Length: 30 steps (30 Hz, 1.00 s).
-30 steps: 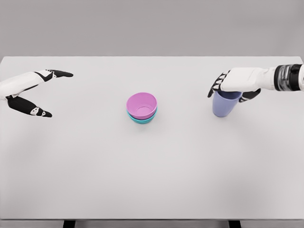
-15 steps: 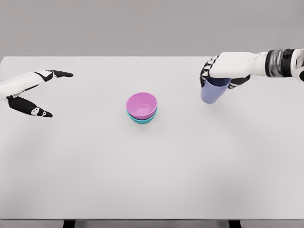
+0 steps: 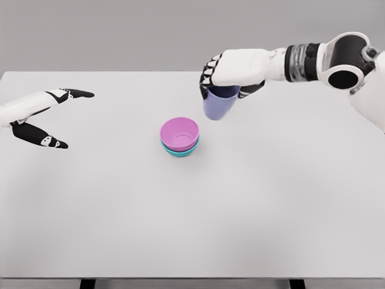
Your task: Stacking bowl and cup with both arms
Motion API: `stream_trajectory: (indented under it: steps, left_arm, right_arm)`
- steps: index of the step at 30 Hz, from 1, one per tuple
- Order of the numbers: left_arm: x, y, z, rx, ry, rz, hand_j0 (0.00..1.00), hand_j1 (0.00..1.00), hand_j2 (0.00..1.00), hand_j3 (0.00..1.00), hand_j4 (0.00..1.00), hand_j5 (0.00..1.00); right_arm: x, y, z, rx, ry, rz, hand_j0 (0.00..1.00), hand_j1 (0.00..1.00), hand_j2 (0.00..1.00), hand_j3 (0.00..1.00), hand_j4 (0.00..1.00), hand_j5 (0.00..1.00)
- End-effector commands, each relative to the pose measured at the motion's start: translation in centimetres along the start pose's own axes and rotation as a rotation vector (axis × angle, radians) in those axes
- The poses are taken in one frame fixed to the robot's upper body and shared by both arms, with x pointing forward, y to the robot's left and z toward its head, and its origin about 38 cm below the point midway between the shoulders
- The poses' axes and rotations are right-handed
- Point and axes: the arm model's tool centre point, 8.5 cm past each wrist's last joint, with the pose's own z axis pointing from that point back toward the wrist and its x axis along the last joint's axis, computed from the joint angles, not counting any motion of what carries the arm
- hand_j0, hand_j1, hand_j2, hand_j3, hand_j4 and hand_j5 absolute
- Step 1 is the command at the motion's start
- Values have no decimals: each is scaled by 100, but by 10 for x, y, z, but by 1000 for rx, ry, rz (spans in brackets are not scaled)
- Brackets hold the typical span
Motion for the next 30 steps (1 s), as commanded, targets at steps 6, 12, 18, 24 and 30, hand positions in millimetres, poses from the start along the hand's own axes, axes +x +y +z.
stream_trajectory:
  steps: [6,12,18,24,30]
  left_arm:
    - [0,1,0,5,-2,7,100,100,100,100,100,100]
    - [0,1,0,5,-2,7,100,100,100,100,100,100]
    - [0,1,0,5,-2,7,100,100,100,100,100,100]
    - [0,1,0,5,-2,7,100,100,100,100,100,100]
    - [0,0,-1,6,-3,8,100,100,100,100,100,100]
  right_arm:
    - [30,-22,-44,-54,-103,12,59,59,59,59,59,59]
    - [44,-21,-60,-47,-147,16,60,60,60,60,60,60]
    - [47,-13,-66,-22,-159,8,60,60,60,60,60,60]
    - [48,-5,-71,-1,-163,-1,61,61,61,61,61,61]
    - [46,-4,-70,9,-155,5,100,100,100,100,100,100]
